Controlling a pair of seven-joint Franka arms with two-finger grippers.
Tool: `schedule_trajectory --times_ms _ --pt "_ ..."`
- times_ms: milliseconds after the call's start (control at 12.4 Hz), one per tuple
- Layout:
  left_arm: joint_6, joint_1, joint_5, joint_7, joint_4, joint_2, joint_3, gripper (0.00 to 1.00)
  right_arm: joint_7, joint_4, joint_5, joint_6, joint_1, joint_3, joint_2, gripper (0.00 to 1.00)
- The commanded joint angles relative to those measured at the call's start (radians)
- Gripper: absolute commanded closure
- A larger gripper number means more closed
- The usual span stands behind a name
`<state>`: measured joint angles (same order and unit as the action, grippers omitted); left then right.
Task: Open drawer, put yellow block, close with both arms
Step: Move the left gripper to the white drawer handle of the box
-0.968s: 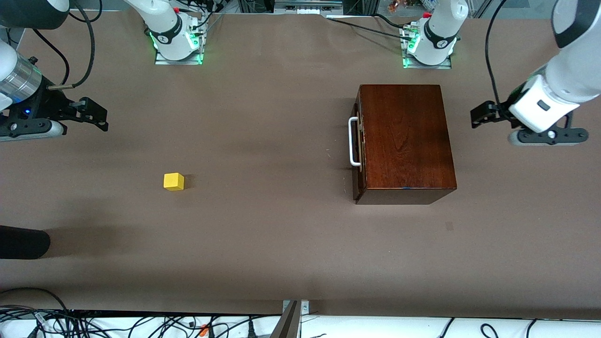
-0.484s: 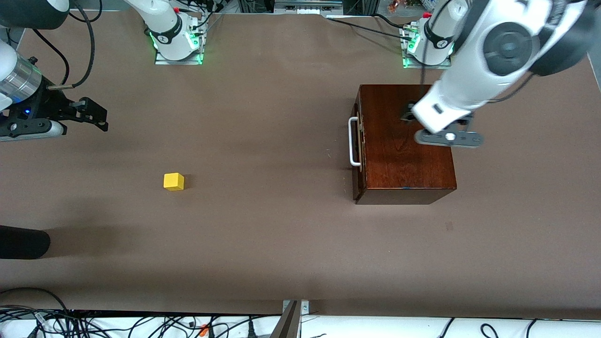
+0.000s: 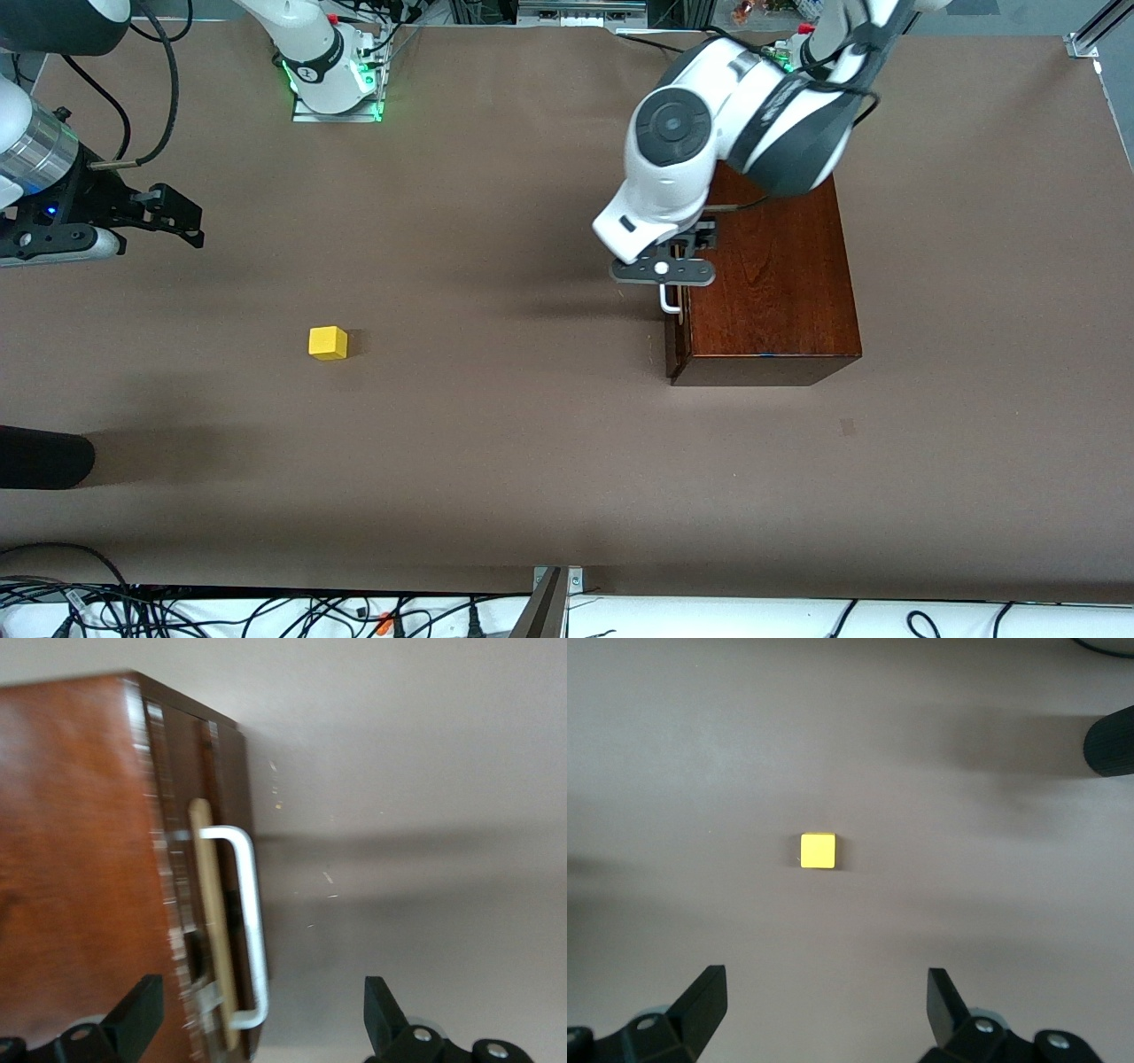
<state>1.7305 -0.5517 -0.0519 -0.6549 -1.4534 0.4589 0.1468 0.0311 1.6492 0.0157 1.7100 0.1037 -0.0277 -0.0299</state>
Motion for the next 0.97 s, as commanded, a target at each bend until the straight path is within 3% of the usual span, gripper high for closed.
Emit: schedule_trajectory --times_ms 0,242,887 --pt "0.027 -0.037 -0.055 -0.048 0.041 0.075 -0.010 0.00 -0.007 -0.019 0.000 -0.015 -0.012 0.009 -0.005 0.00" --pt "0.034 -0.057 -0.121 -0.049 0.039 0.124 -0.010 0.00 -0.007 -0.019 0.000 -0.015 -0.012 0.009 -0.005 0.00" --pt "0.084 -0.054 -0.138 -0.048 -0.039 0.130 -0.013 0.00 -0.007 -0.019 0.000 -0.015 -0.012 0.009 -0.005 0.00"
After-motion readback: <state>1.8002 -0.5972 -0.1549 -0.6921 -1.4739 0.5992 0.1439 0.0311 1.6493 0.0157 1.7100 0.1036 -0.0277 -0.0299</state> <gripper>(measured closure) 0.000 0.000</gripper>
